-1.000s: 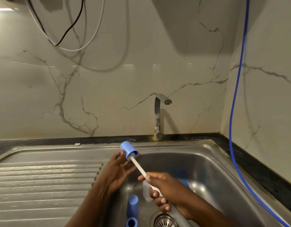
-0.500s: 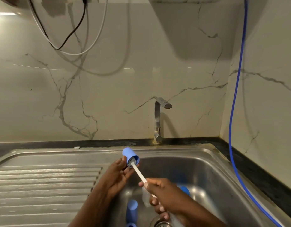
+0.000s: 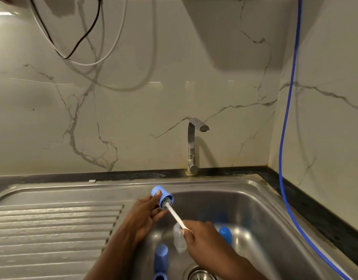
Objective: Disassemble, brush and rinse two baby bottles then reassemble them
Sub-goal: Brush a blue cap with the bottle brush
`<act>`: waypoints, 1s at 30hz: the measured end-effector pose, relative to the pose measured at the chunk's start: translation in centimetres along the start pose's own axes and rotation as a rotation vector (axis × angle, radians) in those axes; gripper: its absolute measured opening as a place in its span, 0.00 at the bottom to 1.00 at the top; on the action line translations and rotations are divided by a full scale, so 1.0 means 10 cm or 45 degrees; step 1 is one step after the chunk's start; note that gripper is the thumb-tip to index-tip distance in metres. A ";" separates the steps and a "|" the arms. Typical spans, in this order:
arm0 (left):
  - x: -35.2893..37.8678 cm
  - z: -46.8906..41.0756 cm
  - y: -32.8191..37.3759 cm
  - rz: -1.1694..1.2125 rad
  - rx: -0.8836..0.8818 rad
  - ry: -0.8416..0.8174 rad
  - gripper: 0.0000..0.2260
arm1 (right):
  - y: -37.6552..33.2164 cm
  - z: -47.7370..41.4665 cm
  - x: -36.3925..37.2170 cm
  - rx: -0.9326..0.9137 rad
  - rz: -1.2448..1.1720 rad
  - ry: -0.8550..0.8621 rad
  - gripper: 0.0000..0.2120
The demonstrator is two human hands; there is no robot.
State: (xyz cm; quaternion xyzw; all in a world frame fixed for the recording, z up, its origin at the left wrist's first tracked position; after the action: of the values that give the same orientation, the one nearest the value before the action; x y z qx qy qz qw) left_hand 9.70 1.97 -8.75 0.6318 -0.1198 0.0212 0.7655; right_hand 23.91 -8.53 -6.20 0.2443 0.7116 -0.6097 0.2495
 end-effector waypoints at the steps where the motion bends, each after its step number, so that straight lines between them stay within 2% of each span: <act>1: 0.00 -0.01 0.00 0.057 0.000 -0.011 0.17 | -0.03 0.01 0.02 0.021 -0.144 -0.050 0.15; 5: 0.00 0.02 0.10 0.644 0.032 -0.245 0.22 | -0.16 0.10 0.06 0.393 -1.084 -0.350 0.12; 6: 0.00 0.03 0.12 0.724 0.044 -0.294 0.23 | -0.22 0.13 0.06 0.473 -1.252 -0.443 0.13; 8: 0.00 0.02 0.09 0.671 0.052 -0.294 0.21 | -0.27 0.17 0.05 0.530 -1.390 -0.526 0.13; 9: -0.02 -0.03 0.05 0.548 0.057 -0.224 0.18 | -0.24 0.14 0.05 0.515 -1.348 -0.474 0.13; 10: -0.05 -0.06 0.02 0.393 0.070 -0.120 0.14 | -0.18 0.11 0.03 0.449 -1.179 -0.369 0.13; 12: -0.12 -0.10 0.00 0.156 0.111 0.041 0.07 | -0.10 0.03 -0.07 0.187 -0.521 -0.096 0.12; 13: -0.12 -0.10 0.01 0.099 0.124 0.064 0.07 | -0.10 0.01 -0.10 0.043 -0.177 0.007 0.11; 14: -0.11 -0.10 0.01 0.089 0.114 0.050 0.08 | -0.09 0.02 -0.11 -0.020 0.013 0.063 0.10; 18: -0.01 -0.05 -0.03 0.109 0.004 -0.020 0.19 | -0.02 0.02 -0.08 -0.029 0.180 0.051 0.13; 19: 0.00 -0.04 -0.04 0.108 -0.012 -0.016 0.21 | 0.00 0.01 -0.04 -0.029 0.168 0.017 0.14; 21: -0.01 -0.03 -0.05 0.200 -0.024 -0.011 0.24 | -0.05 0.03 0.05 -0.009 -0.096 -0.103 0.13; 24: -0.05 0.01 0.04 0.584 -0.008 -0.169 0.27 | -0.09 0.11 0.14 0.365 -0.946 -0.386 0.11; 26: -0.04 0.05 0.10 0.718 0.017 -0.303 0.26 | -0.22 0.19 0.14 0.501 -1.262 -0.568 0.13; 28: -0.04 0.03 0.06 0.614 -0.009 -0.290 0.26 | -0.23 0.20 0.14 0.529 -1.316 -0.601 0.14; 29: -0.04 0.01 0.01 0.503 -0.028 -0.239 0.25 | -0.18 0.16 0.14 0.505 -1.238 -0.523 0.13; 30: -0.06 -0.02 -0.04 0.371 -0.043 -0.161 0.23 | -0.09 0.09 0.11 0.432 -1.034 -0.395 0.13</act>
State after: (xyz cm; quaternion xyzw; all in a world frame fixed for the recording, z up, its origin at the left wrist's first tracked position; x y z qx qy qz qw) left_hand 9.23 2.15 -9.27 0.5948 -0.2584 0.0901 0.7559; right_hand 22.53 -9.54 -6.41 -0.1106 0.5941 -0.7951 0.0505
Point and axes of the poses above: each hand's wrist, its own z-axis away from the middle knuckle, its own x-axis out of the palm, y = z × x, the point moved 7 cm from there along -z, towards the middle knuckle, and after that the axes turned 14 degrees about -z, right-handed, at the moved point
